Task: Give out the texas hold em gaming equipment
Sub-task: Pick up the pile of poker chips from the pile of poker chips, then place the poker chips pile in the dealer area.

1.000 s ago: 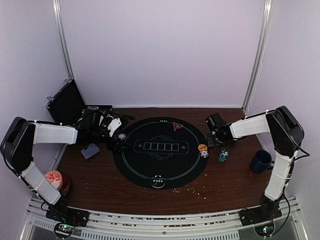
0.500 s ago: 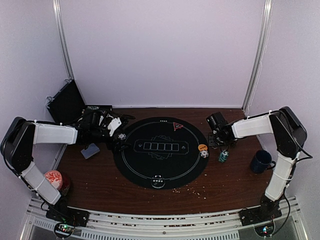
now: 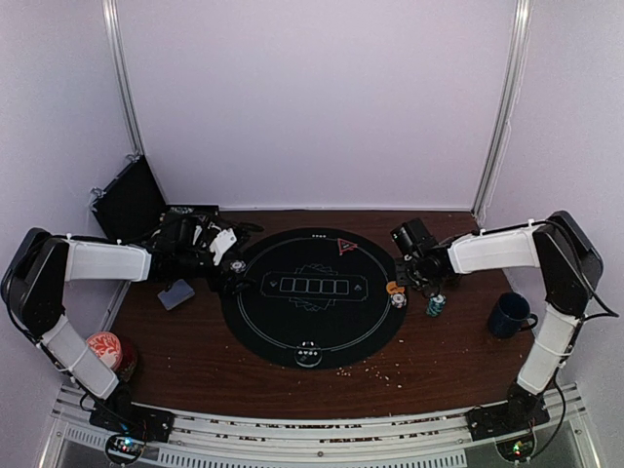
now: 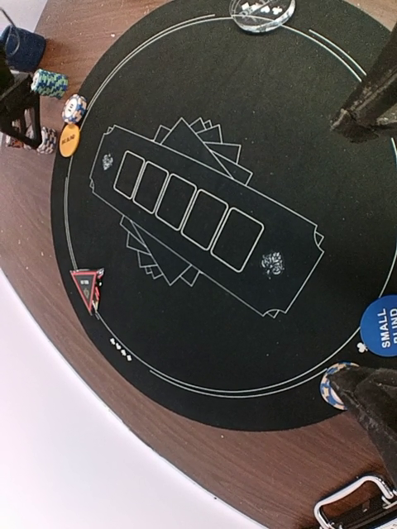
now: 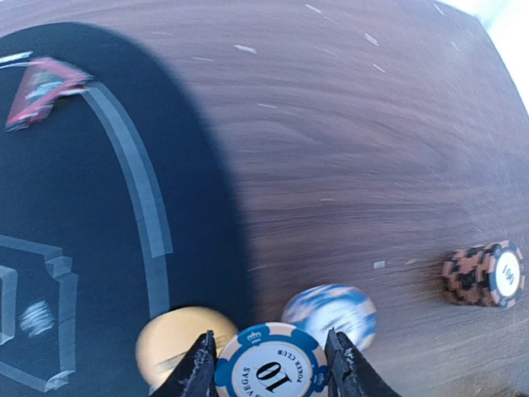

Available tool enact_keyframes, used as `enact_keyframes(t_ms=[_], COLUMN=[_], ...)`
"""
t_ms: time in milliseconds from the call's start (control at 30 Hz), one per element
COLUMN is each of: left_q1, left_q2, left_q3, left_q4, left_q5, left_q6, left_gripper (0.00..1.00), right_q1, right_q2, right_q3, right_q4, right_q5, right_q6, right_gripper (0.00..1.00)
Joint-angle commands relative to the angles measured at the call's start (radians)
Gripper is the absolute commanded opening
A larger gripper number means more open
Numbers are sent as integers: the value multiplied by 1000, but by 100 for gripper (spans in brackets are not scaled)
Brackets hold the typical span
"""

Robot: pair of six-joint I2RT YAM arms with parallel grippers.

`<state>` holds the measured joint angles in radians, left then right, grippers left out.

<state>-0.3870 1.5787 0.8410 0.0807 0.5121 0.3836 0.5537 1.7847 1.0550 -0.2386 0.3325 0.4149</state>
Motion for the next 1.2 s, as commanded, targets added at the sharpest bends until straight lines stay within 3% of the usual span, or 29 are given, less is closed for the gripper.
enact_keyframes(t_ms=[0,300,567,833,1167], left_q1=[27,93,116,119,120], left_q2=[11,-14,-22,-20,-13], left_q3=[7,-7,-17,-16,-14], left_q4=[61,128,164,163,161], left_q5=[-10,-37,-70,-56,-52], left_q6=[-44,-132,-163,-160,-157], left_gripper=[98,98,98,98,98], right_q1=[114,408,608,689,704], right_q2=[-70,-27,153,321,364], right_q3=[31,109,336,510,484], right_q4=[8,60,23,-47,-52], right_q5=[45,3,-12,-73,-125], right_q6=[-63,-181,-271,-322,-328], right_gripper=[41,42,43,43,44])
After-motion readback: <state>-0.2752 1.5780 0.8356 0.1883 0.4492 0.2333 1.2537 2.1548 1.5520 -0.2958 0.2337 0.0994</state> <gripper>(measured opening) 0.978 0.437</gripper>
